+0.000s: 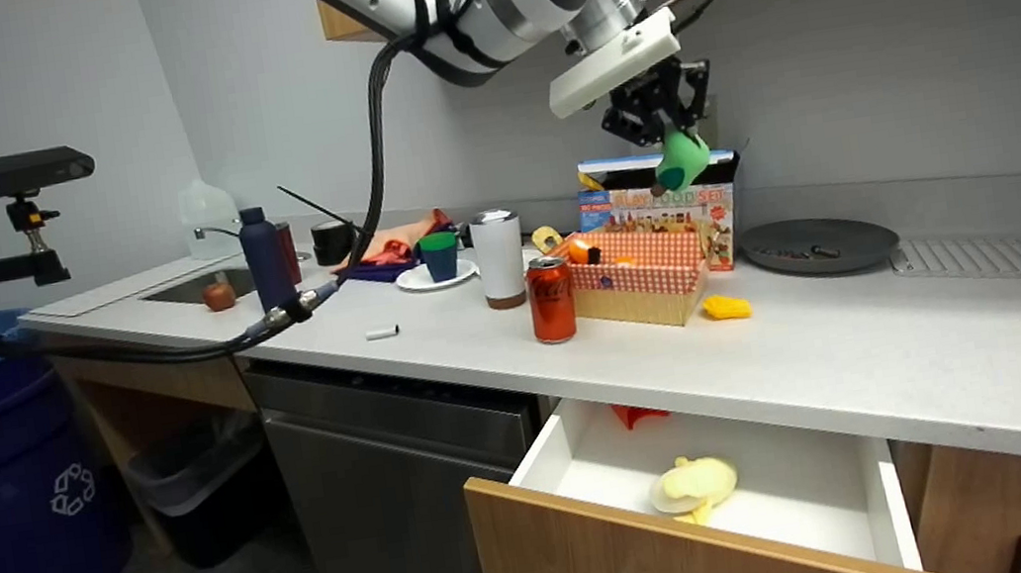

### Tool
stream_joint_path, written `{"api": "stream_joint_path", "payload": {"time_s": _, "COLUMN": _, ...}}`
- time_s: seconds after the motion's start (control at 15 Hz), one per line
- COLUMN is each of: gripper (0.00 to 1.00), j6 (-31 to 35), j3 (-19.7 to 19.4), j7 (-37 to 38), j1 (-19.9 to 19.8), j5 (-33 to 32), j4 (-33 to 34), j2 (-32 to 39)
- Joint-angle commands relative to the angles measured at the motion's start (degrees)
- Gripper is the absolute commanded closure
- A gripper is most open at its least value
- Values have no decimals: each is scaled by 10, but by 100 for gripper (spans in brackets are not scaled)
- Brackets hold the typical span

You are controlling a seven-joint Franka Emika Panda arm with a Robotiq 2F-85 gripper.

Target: Open the drawer, remove all the objects and put them in the box, and then close the drawer

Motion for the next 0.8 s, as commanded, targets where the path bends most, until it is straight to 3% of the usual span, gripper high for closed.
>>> {"api": "stream_joint_path", "payload": {"time_s": 0.0, "gripper": 95, "j6": 42, "j3": 4, "j7": -8, "j1": 4, "j5": 24, "j4": 101, "j2": 101}}
{"api": "stream_joint_path", "payload": {"time_s": 0.6, "gripper": 95, "j6": 45, "j3": 58, "j7": -74, "j1": -3, "j5": 101, "j4": 218, "j2": 242}}
{"api": "stream_joint_path", "payload": {"time_s": 0.67, "gripper": 55, "j6": 40, "j3": 61, "j7": -82, "j1": -4, "j5": 106, "j4": 226, "j2": 248}}
{"api": "stream_joint_path", "payload": {"time_s": 0.73, "gripper": 53, "j6": 37, "j3": 64, "j7": -90, "j1": -5, "j5": 109, "j4": 231, "j2": 252}}
